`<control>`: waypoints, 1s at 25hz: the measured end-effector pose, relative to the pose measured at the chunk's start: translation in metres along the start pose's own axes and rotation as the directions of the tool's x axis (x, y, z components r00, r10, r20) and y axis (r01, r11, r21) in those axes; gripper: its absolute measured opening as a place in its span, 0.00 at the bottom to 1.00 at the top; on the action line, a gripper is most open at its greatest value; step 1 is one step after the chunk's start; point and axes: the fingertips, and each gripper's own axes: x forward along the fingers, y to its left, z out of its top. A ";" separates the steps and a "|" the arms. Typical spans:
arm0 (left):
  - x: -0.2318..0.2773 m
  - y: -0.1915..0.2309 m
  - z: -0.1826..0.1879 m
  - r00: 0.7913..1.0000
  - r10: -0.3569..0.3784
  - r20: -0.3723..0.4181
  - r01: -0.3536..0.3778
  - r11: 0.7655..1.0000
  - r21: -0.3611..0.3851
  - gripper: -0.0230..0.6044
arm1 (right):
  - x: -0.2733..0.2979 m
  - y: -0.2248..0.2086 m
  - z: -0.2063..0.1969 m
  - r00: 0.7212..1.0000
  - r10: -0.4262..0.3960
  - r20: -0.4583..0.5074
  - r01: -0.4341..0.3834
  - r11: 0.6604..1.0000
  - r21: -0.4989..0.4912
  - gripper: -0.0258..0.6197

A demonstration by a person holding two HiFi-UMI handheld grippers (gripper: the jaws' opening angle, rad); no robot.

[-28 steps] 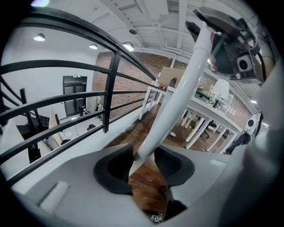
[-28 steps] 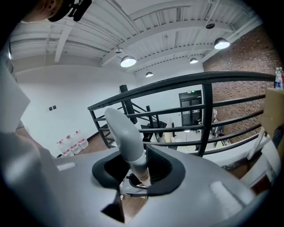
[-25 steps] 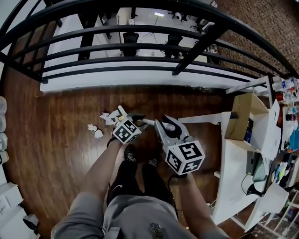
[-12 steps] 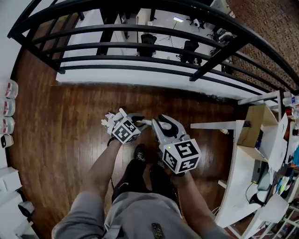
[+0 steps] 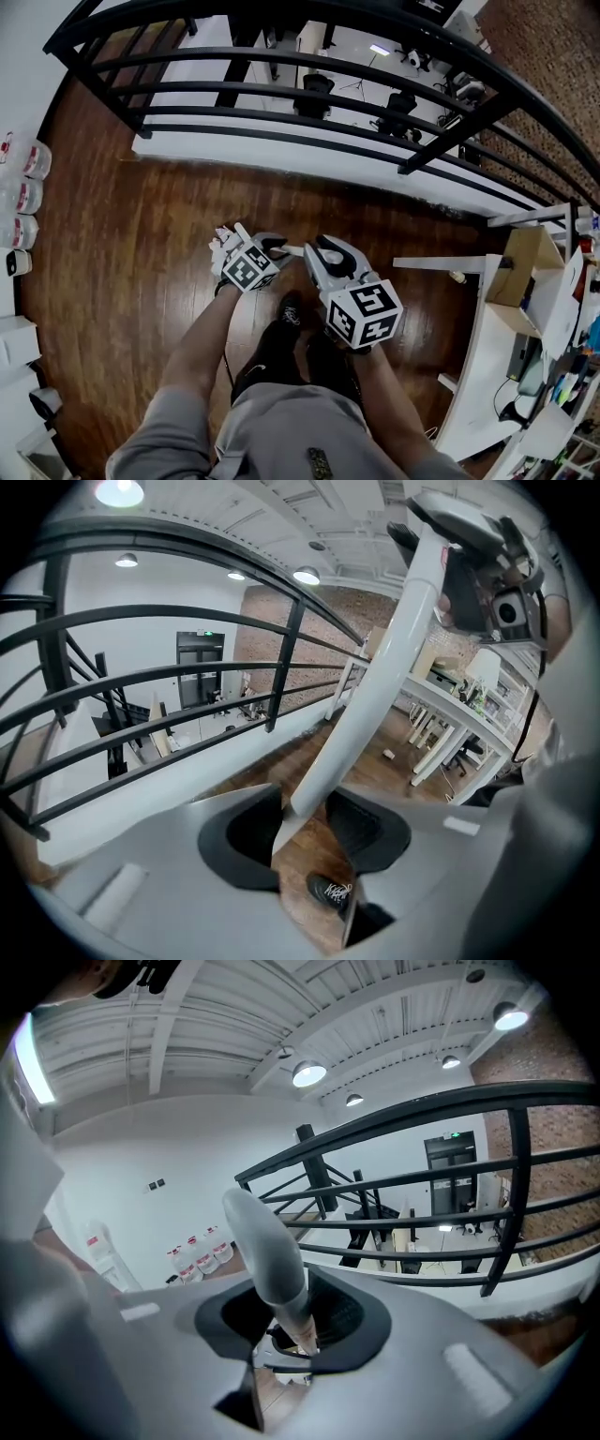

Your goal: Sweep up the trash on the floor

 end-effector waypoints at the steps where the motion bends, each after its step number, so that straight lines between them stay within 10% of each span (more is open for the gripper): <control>1: -0.002 -0.001 0.001 1.000 0.000 0.004 0.000 1.000 0.004 0.27 | -0.001 0.002 0.001 1.000 0.002 0.001 -0.002 1.000 -0.004 0.17; 13: 0.012 -0.082 0.087 0.992 -0.120 0.029 0.113 0.977 0.179 0.25 | -0.106 -0.039 0.048 0.982 -0.130 0.136 0.126 0.991 0.034 0.17; 25: 0.110 -0.286 0.127 0.915 -0.378 -0.139 0.402 0.842 0.360 0.25 | -0.303 -0.119 -0.009 0.880 -0.434 0.196 0.402 0.898 0.180 0.18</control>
